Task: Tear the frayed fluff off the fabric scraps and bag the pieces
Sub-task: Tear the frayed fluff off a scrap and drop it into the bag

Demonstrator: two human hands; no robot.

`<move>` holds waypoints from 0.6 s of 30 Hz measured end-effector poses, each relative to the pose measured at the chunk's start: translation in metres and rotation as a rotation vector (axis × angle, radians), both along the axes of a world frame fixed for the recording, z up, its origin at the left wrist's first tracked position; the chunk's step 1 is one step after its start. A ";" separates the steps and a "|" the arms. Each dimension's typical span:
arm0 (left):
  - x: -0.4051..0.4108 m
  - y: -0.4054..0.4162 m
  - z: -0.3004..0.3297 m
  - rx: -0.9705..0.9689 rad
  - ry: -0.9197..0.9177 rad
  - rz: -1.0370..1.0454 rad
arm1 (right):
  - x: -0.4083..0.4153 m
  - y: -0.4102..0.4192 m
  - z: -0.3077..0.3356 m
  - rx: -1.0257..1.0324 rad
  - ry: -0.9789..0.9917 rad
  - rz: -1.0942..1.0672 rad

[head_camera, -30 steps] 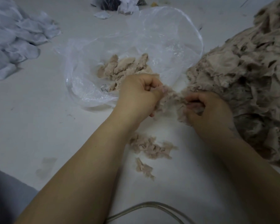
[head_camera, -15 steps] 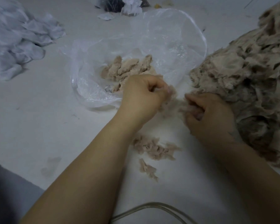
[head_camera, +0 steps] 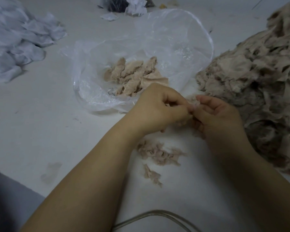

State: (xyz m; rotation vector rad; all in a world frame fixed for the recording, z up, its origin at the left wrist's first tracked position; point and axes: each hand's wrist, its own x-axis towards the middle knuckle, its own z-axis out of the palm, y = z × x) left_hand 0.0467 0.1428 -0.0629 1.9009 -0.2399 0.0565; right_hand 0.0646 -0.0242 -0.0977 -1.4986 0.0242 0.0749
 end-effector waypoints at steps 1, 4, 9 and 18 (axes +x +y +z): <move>0.001 0.001 0.000 -0.020 0.002 0.054 | 0.000 0.000 0.000 0.018 0.003 -0.005; 0.006 -0.001 -0.003 0.049 0.025 0.189 | 0.001 0.000 0.002 0.056 0.017 0.015; 0.005 -0.003 -0.003 0.009 0.211 0.124 | -0.001 0.002 0.004 0.078 0.006 0.084; 0.004 0.000 -0.002 -0.056 0.265 0.041 | -0.002 0.003 0.001 -0.025 -0.109 0.081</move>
